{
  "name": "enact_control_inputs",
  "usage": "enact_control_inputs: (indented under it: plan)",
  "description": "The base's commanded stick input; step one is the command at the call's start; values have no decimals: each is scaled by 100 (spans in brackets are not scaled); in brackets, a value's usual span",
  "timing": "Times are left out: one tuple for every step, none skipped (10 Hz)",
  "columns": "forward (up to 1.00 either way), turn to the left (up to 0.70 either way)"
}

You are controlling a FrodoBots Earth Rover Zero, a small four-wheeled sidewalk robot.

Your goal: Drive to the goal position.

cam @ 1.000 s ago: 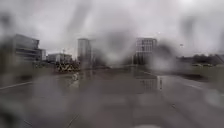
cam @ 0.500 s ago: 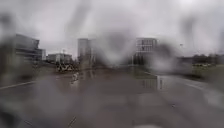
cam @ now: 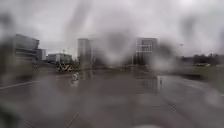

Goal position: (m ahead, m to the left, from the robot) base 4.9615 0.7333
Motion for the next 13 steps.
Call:
enact_control_inputs:
  plan:
    - [7, 0]
    - [7, 0]
    - [7, 0]
    - [7, 0]
    - [7, 0]
    - [7, 0]
    - [7, 0]
    - [7, 0]
    - [7, 0]
    - [7, 0]
    - [7, 0]
    - [7, 0]
    - [7, 0]
